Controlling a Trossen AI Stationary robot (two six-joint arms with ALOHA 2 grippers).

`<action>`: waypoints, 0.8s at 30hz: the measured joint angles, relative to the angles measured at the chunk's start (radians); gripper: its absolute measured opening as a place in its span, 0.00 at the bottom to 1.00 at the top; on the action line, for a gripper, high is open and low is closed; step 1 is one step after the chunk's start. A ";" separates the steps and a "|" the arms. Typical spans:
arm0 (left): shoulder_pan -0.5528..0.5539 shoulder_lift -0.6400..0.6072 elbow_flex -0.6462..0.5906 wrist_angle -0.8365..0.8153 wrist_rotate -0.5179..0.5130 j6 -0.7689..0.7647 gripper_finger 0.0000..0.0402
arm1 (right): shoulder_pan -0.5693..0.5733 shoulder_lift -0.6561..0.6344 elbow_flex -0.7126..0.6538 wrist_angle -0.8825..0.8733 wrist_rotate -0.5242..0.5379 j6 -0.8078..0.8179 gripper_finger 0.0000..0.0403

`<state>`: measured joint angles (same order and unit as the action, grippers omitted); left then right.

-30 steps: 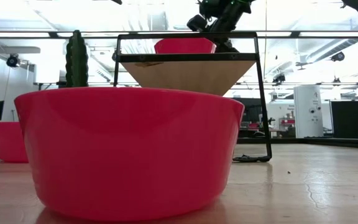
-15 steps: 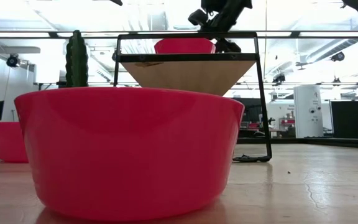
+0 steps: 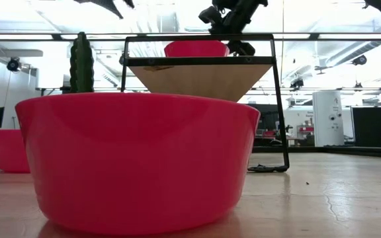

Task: Pick & Place Mini bowls
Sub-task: Stack the top red bowl on top of the other red bowl on the shelf

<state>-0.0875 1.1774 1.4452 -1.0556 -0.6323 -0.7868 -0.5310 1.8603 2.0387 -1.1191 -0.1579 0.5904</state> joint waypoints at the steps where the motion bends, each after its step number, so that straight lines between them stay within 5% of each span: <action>1: 0.000 0.000 -0.009 -0.029 0.030 -0.030 0.49 | 0.005 0.000 0.004 0.000 0.000 -0.003 0.31; 11: 0.000 -0.003 -0.184 -0.201 0.342 -0.275 0.49 | 0.042 -0.002 0.105 0.001 -0.029 -0.021 0.28; 24: -0.024 -0.003 -0.554 -0.003 0.625 -0.390 0.49 | 0.064 -0.002 0.240 0.003 -0.026 -0.033 0.27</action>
<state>-0.1117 1.1740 0.8911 -1.0590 -0.0072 -1.1771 -0.4671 1.8580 2.2789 -1.1161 -0.1837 0.5569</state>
